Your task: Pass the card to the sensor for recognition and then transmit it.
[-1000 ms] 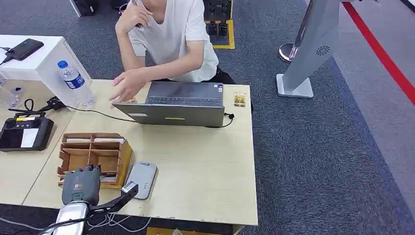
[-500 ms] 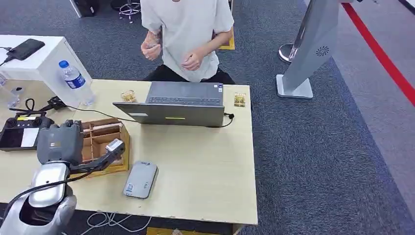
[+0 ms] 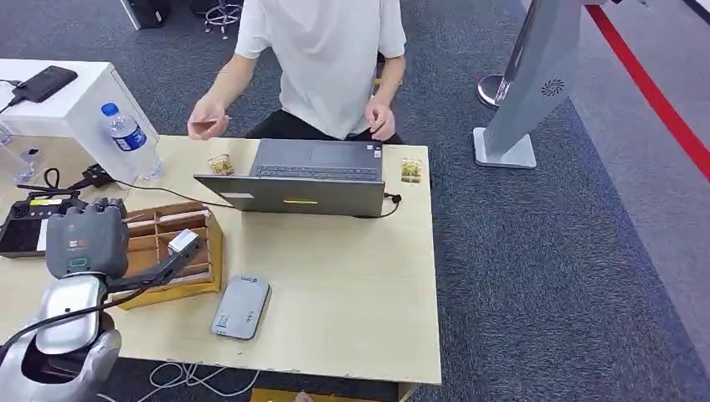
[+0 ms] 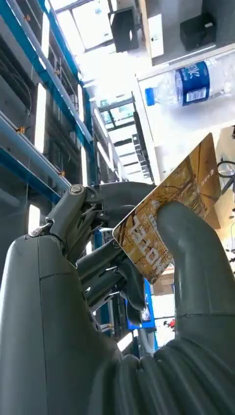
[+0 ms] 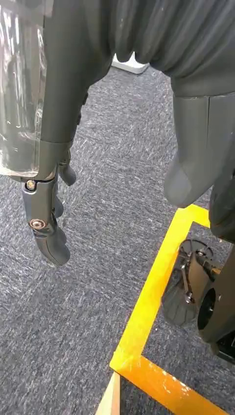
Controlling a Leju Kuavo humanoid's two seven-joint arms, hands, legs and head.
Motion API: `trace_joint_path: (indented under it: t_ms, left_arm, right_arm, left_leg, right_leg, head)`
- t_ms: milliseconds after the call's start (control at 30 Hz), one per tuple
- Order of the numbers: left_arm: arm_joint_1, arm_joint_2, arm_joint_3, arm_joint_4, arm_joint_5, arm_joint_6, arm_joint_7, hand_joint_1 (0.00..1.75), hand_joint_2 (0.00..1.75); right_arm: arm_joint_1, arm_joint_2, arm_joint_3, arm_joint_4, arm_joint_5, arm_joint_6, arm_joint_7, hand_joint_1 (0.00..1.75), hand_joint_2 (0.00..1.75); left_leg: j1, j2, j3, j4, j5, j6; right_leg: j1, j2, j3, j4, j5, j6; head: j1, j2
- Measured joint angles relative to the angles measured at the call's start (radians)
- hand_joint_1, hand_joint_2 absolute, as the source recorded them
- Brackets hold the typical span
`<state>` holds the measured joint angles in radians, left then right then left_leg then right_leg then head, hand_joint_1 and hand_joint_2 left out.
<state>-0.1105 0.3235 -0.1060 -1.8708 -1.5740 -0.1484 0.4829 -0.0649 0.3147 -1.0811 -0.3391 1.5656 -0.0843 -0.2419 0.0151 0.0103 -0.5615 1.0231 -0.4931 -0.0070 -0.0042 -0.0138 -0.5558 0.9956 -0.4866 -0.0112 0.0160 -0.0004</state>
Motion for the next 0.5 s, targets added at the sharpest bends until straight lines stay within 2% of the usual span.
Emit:
trace_joint_path:
  t_ms: [500]
  left_arm:
    - [0.001,0.014,0.025,0.000,0.000,0.002,0.001,1.75,1.75]
  right_arm:
    - [0.000,0.000,0.013,0.006,0.000,-0.001,-0.002,0.00,1.75]
  left_leg:
    - [0.000,0.000,0.000,0.000,0.000,0.000]
  right_leg:
    - [0.000,0.000,0.000,0.000,0.000,0.000]
  head:
    - [0.000,0.000]
